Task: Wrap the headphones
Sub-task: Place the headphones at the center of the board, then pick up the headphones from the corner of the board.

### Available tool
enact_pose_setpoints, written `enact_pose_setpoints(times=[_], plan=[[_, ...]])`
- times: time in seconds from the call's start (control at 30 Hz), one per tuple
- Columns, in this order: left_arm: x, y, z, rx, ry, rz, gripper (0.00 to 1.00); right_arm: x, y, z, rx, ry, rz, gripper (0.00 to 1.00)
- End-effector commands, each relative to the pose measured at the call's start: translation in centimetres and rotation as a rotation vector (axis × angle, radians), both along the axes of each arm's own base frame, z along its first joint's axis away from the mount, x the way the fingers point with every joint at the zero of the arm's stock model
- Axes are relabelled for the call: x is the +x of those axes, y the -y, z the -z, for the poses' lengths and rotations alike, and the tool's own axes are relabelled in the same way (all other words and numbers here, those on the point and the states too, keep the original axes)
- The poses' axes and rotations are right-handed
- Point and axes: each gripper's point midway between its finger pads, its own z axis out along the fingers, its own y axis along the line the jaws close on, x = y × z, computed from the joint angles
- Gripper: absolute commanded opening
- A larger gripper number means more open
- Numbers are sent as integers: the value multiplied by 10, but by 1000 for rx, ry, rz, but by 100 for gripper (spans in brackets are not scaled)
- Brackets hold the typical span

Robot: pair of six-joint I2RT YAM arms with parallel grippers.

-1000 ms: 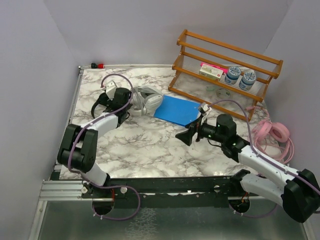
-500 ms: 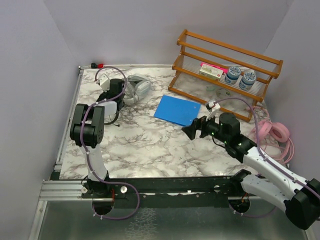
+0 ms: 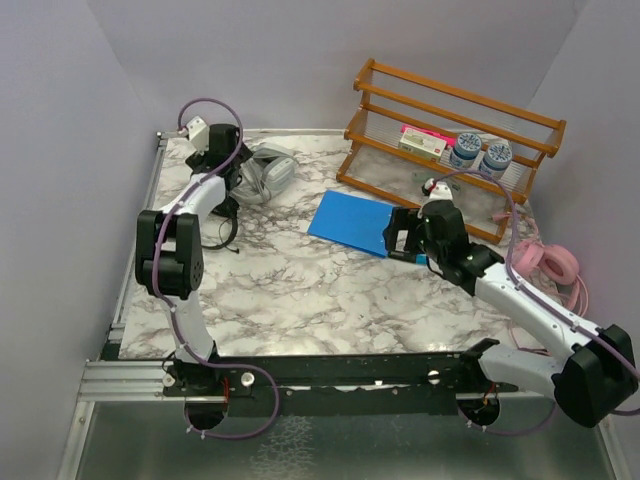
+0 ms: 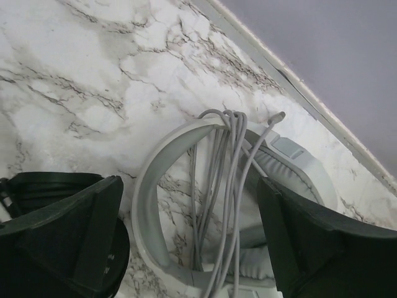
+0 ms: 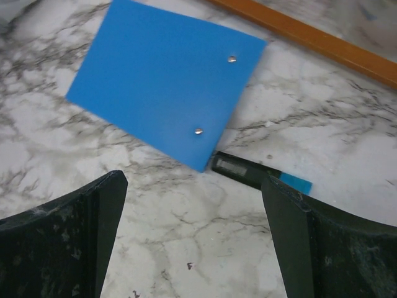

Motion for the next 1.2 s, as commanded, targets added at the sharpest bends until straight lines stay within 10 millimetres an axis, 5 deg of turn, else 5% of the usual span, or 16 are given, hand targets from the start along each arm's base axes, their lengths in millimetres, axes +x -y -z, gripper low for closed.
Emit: enact_pose_setpoints(times=[0.0, 0.07, 0.23, 0.47, 0.57, 0.73, 0.97, 1.17], plan=[[-43, 1, -49, -13, -133, -15, 97, 7, 60, 6, -88, -80, 320, 100], [-60, 13, -52, -72, -162, 5, 99, 7, 78, 5, -89, -95, 400, 100], [-111, 94, -43, -230, -237, 307, 99, 2, 136, 18, -1, -184, 631, 100], [-191, 180, -59, -130, -228, 666, 99, -24, 218, 27, -100, -209, 1004, 100], [-212, 189, -63, -109, -219, 762, 99, -34, 257, 36, 7, -226, 1100, 100], [-234, 202, -61, -74, -216, 945, 99, -56, 294, 27, -18, -193, 1230, 100], [-244, 211, -60, -86, -211, 1029, 99, -74, 321, 22, -86, -129, 1349, 100], [-247, 216, -53, -100, -219, 1064, 99, -60, 330, 36, -36, -140, 1295, 100]])
